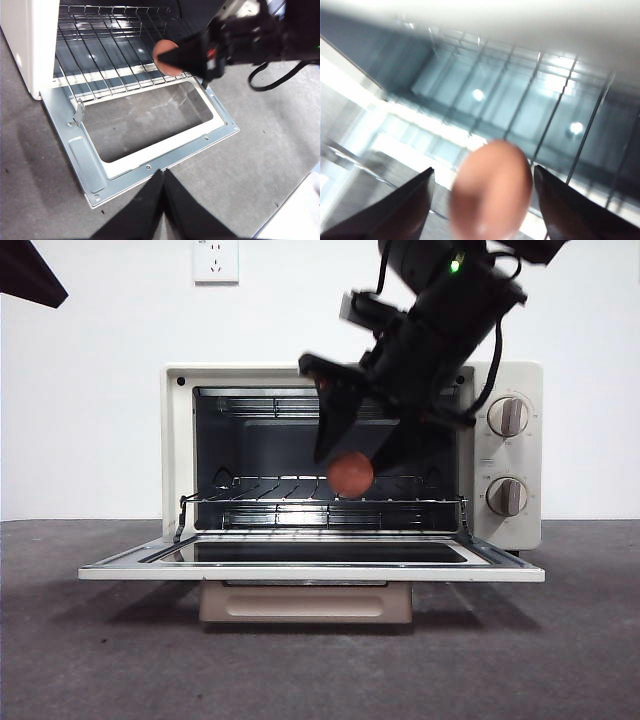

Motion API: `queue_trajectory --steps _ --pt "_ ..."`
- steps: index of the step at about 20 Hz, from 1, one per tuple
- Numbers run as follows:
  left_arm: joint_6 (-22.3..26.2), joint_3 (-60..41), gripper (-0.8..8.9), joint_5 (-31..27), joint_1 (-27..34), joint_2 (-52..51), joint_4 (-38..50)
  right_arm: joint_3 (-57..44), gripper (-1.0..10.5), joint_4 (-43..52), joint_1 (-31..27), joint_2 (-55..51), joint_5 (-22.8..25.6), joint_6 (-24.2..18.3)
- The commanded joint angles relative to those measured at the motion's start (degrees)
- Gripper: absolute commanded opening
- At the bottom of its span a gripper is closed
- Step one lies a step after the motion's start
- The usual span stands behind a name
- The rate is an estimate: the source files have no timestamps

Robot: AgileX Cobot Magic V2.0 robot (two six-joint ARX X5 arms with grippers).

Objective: Eggoven

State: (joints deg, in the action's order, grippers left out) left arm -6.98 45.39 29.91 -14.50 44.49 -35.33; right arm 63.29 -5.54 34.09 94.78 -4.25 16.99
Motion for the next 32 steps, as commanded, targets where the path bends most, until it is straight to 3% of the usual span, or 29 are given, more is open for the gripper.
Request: queue_trajectory --steps 1,5,16,19,25,32 --pt "0.02 0.37 0.06 0.02 -0.13 0.11 0.66 0.85 3.2 -2.23 0.76 -1.79 0.15 0.79" --pt "0.76 0.37 0.06 -4.17 0.31 2.49 1.31 0.85 3.2 -7.98 2.27 -8.26 0.20 0.59" --pt "-0.94 -3.96 0.06 -0.31 8.09 29.44 20.48 0.85 3.2 -24.46 6.40 -37.99 0.35 -2.14" --pt "-1.44 -3.93 0.06 1.77 9.25 37.27 25.09 0.87 3.2 -27.23 6.40 -43.60 2.54 -2.75" --pt "-1.51 -3.93 0.05 6.12 8.00 48.78 30.77 0.85 3.2 -27.65 6.40 -48.15 3.04 -2.71" --pt "-1.57 -3.93 0.06 12.79 5.92 54.93 33.70 0.87 3.2 -27.98 6.40 -48.13 3.26 -2.69"
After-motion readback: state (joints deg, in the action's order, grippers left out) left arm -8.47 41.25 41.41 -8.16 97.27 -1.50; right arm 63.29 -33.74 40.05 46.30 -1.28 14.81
